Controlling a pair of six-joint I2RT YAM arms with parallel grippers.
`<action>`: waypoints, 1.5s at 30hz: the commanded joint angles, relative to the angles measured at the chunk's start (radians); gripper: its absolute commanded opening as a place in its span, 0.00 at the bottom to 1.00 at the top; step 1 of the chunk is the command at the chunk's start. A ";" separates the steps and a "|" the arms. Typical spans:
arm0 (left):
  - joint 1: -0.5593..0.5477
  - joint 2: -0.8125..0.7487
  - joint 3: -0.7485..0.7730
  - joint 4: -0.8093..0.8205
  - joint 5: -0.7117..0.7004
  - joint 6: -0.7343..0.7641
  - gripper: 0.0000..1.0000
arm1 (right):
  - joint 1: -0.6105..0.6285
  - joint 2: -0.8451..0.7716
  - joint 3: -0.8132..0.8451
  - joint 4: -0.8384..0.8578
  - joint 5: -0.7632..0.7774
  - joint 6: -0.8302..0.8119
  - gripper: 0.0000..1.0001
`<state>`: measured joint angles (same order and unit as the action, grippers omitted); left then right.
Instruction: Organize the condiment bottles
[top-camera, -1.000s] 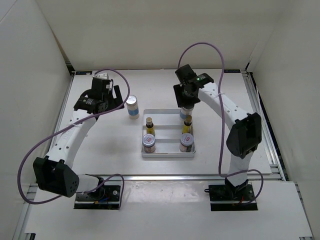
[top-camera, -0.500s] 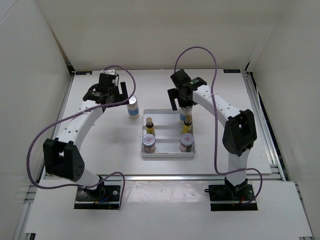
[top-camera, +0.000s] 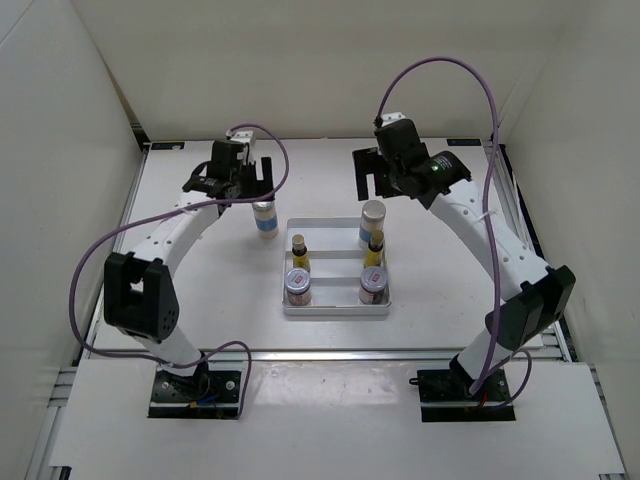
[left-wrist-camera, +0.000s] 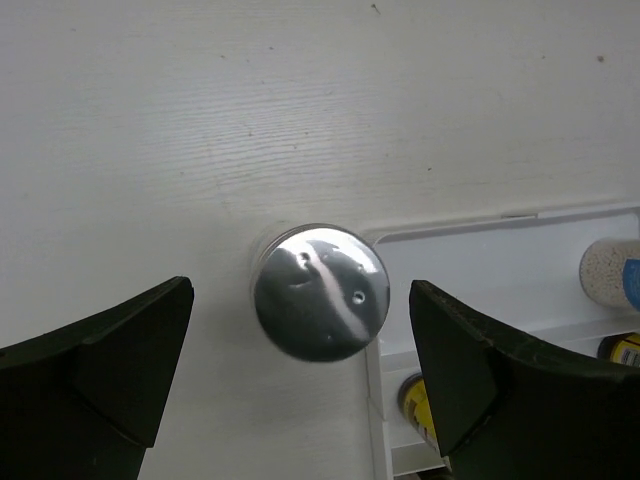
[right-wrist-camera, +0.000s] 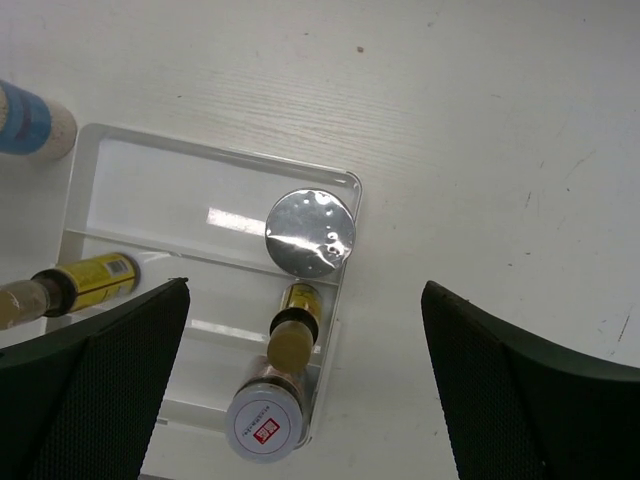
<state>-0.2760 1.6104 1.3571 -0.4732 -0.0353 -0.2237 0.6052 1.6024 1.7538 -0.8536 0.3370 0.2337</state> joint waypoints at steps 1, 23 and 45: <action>-0.019 0.055 0.040 0.048 0.075 0.040 1.00 | 0.002 0.004 -0.033 0.013 -0.018 0.019 1.00; -0.080 0.011 0.181 -0.001 0.188 -0.019 0.32 | 0.002 -0.213 -0.259 -0.007 0.002 0.050 1.00; -0.235 0.183 0.152 -0.001 0.081 -0.002 0.49 | 0.002 -0.317 -0.352 -0.027 0.013 0.079 1.00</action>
<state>-0.5064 1.8229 1.4963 -0.5236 0.0795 -0.2371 0.6052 1.3231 1.4117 -0.8757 0.3351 0.3065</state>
